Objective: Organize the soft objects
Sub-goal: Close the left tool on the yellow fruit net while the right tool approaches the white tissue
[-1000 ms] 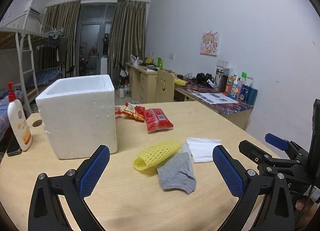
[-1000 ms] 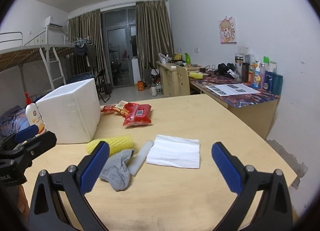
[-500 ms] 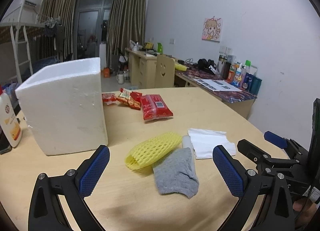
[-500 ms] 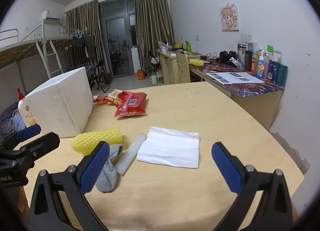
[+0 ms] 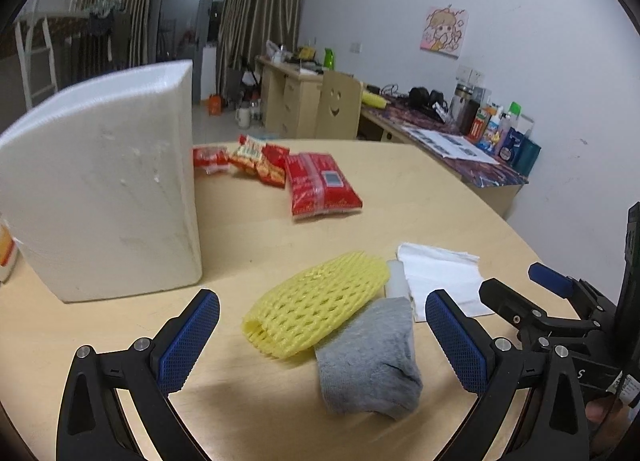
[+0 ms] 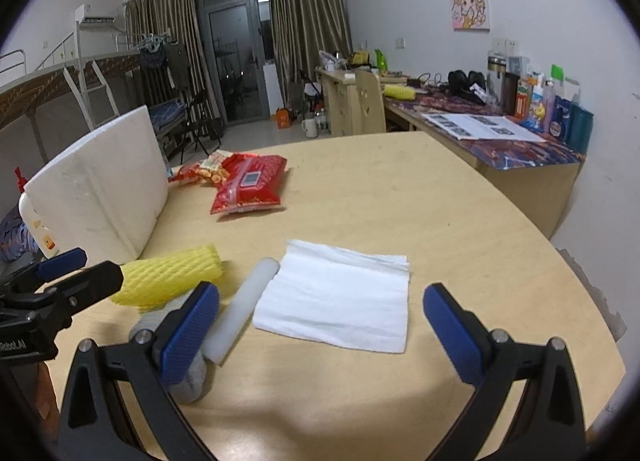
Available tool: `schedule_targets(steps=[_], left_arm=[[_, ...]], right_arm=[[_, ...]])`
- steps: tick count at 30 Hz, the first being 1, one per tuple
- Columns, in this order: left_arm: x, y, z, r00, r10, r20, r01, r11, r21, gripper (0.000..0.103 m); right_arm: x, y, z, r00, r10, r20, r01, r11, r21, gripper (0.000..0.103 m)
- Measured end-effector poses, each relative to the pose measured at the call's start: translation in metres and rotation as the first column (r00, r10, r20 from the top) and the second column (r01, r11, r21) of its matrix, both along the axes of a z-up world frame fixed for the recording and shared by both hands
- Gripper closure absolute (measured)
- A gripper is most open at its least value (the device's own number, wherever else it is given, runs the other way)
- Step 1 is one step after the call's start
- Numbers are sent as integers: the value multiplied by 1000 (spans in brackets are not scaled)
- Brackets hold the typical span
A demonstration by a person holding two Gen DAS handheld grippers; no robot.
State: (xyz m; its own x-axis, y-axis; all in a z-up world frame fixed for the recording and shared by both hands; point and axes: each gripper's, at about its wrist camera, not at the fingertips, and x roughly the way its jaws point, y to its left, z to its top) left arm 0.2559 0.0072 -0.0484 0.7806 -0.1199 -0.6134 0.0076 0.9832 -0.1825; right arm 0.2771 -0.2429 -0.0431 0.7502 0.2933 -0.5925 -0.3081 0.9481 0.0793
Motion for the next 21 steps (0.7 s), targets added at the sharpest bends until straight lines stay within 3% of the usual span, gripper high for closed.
schedule_targets(steps=[8,12,21], left_arm=[[18,3,-17,998,-12,-68,11,1000,-18,17],[22,3,-24,996,-10,-93,8,1000,-18,19],[30,4,-38,988,-14,-156,13,1000,-7,53]], right_arm=[[14,0,-5,998,22,-56,-23,1000,-7,0],[19,0,-7,997,24,-75,-24,1000,-6,0],[30,-2,-16,993,17,-113,-21,999,-31,0]])
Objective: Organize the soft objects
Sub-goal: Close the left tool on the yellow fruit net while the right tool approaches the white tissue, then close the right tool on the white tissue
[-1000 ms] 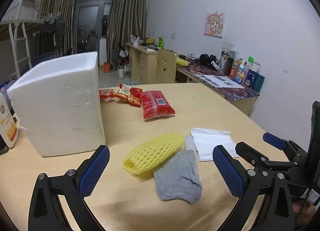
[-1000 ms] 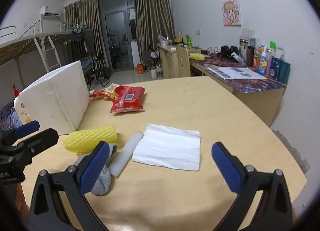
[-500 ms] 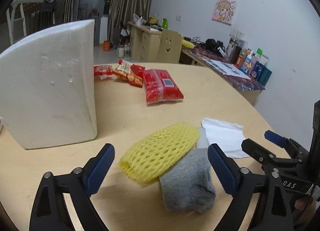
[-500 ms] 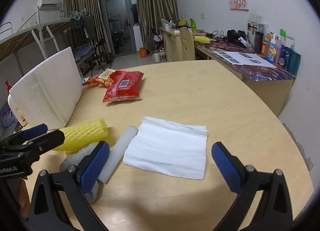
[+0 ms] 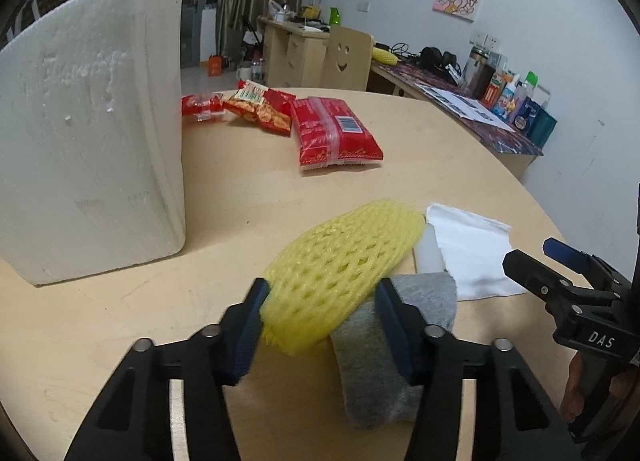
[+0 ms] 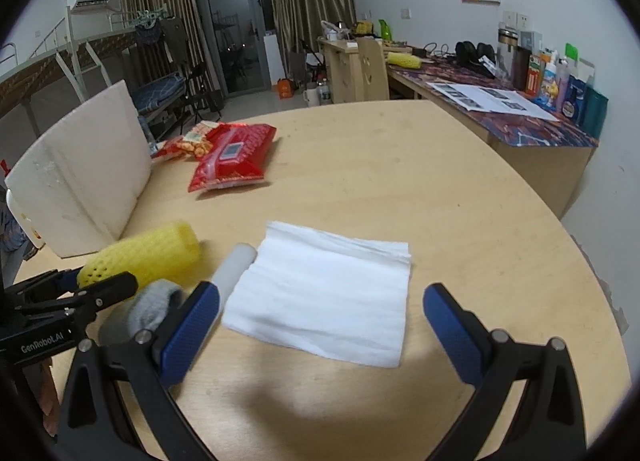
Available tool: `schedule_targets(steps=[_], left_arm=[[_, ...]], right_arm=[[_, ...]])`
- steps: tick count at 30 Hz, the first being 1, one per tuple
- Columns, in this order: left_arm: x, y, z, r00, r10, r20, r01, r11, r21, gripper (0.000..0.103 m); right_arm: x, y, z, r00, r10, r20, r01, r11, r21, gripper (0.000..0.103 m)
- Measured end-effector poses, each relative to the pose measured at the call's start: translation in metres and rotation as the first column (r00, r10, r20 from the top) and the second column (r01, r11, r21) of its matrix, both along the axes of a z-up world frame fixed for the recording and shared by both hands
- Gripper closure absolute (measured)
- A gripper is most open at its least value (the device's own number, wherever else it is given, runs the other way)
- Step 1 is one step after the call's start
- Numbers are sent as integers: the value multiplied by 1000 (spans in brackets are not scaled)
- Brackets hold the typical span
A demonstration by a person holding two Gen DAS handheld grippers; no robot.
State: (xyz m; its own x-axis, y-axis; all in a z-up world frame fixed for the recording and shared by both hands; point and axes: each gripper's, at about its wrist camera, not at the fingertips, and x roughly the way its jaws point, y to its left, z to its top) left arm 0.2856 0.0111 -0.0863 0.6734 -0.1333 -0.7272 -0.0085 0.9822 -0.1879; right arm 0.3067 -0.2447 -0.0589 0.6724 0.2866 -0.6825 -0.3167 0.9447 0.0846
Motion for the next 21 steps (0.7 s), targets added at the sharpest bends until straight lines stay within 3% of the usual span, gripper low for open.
schedule_targets(steps=[3,5,8,21], left_arm=[[0,3,0,1000,4,1,-4,1000,-6,67],[-1,4,0,1000,9,9,-9,1000,-8,83],[0,6,-1,1000,14,10,-14,1000,-11,92],[-6,6,4,999,5,42,-5,1000,-1,92]], right_arm=[[5,-1,-4,1000,-2,-14,1,1000,-14,0],[8,1,-5,1000,-1,-18,1,1000,-22,0],[10,3,-7,1000,6,-20,-7,999,-36,0],[15,8,-19,998,6,-55,-13,992,-127,0]])
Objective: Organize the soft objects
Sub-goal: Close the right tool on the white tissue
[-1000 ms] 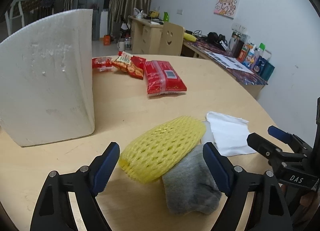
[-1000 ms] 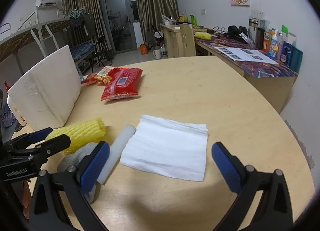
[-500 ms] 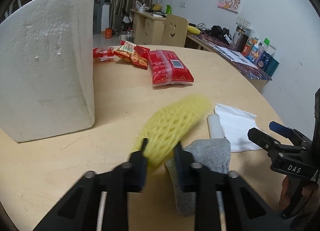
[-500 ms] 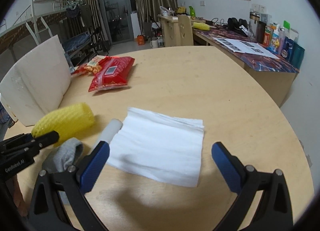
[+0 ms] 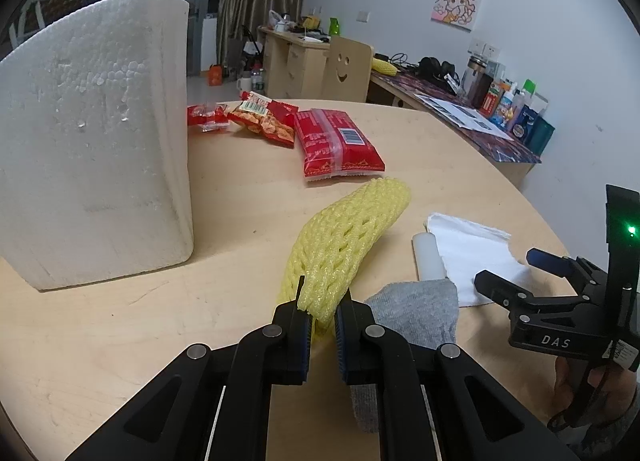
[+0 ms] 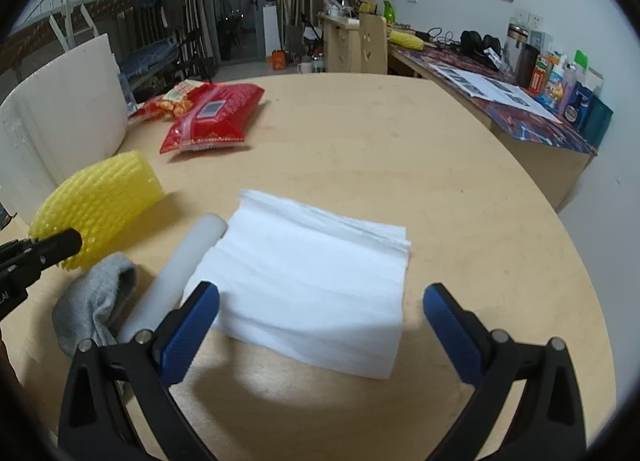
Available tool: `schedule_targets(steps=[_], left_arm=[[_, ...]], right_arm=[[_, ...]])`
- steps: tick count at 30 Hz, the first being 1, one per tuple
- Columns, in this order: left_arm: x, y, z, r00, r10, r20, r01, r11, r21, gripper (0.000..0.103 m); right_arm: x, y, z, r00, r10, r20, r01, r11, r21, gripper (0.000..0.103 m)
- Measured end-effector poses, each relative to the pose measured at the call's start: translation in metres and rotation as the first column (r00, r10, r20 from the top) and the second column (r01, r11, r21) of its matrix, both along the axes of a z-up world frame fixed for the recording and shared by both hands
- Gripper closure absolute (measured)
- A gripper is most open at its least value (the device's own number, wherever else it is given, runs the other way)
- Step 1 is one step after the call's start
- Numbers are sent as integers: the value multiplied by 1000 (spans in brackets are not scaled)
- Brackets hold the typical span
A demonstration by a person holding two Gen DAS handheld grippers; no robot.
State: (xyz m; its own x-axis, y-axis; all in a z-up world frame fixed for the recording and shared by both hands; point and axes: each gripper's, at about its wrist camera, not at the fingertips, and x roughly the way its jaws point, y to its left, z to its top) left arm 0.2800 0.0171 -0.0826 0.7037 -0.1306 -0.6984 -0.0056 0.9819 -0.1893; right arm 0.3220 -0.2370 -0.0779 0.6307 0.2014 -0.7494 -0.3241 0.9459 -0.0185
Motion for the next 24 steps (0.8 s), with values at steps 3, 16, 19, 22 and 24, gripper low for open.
schedule_targets(steps=[3,16,19,22,24], left_arm=[[0,-1,1,1000,-6,1,6,1000,6,92],[-2,0,3,1000,-2,5,2,1000,3,92],[-3,1,3,1000,1,5,-1,1000,0,92],[-4,0,5,1000,3,15,-3,1000,0,92],[-5,0,6,1000,0,22,0,1000,1,92]], right_arm=[[0,2,-2,1000,10,-9,-10,1000,-21,0],[1,9,-5,996,71,-46,-72,997,-28,22],[0,8,-3,996,72,-42,-73,997,-12,46],[2,2,-2,998,50,-40,-49,999,18,69],[1,-2,-2,998,48,-36,-47,998,33,83]])
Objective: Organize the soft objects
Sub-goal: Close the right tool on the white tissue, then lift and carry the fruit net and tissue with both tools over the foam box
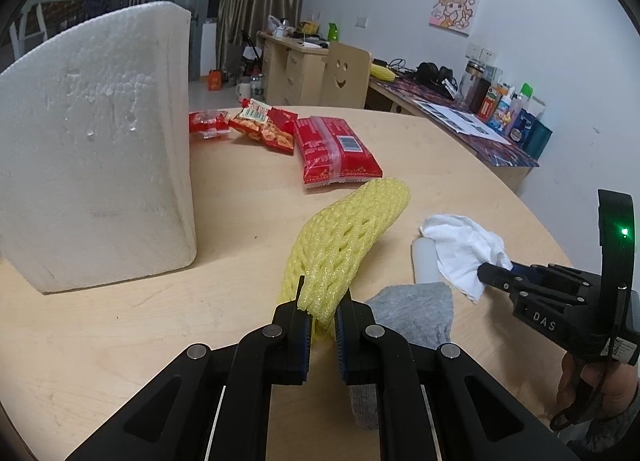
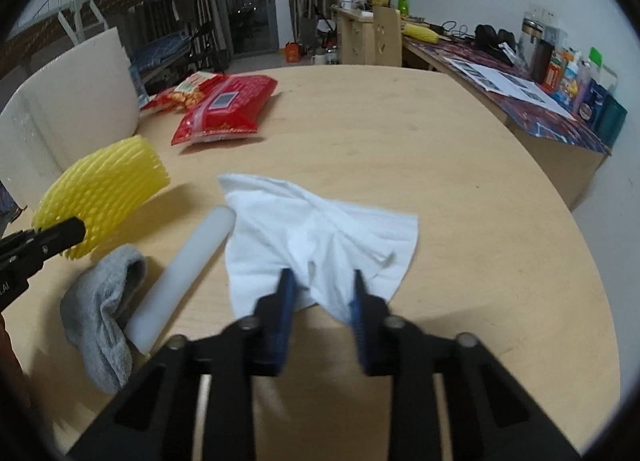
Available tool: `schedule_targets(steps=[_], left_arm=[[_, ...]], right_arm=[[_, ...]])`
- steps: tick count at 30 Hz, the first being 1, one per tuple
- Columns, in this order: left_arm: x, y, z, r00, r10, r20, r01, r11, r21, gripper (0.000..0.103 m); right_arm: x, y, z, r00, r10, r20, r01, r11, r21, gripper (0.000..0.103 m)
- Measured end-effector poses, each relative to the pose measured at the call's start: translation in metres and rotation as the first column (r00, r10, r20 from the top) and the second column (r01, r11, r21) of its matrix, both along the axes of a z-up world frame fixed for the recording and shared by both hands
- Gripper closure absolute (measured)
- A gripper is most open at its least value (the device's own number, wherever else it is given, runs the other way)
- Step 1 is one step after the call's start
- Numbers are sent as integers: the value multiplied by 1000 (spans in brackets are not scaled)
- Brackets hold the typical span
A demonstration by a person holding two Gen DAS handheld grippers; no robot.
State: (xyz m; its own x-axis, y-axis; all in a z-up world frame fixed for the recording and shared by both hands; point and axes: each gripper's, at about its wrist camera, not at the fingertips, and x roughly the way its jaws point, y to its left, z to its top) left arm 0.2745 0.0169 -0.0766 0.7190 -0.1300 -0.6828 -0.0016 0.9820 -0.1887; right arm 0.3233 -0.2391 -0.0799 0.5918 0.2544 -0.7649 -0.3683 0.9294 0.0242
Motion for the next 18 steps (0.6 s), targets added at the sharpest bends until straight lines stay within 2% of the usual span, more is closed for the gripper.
schedule_targets(steps=[4,18], left_arm=[[-2,-2,1,1000,-3,10,3,1000,4,92],[-17,-11,16,997,-37,71,36,999,18,92]], right_arm=[[-2,-5,1,1000,-11,0,11,999,40,86],[-19,-25,32,996,-44,83,35,994,108,86]])
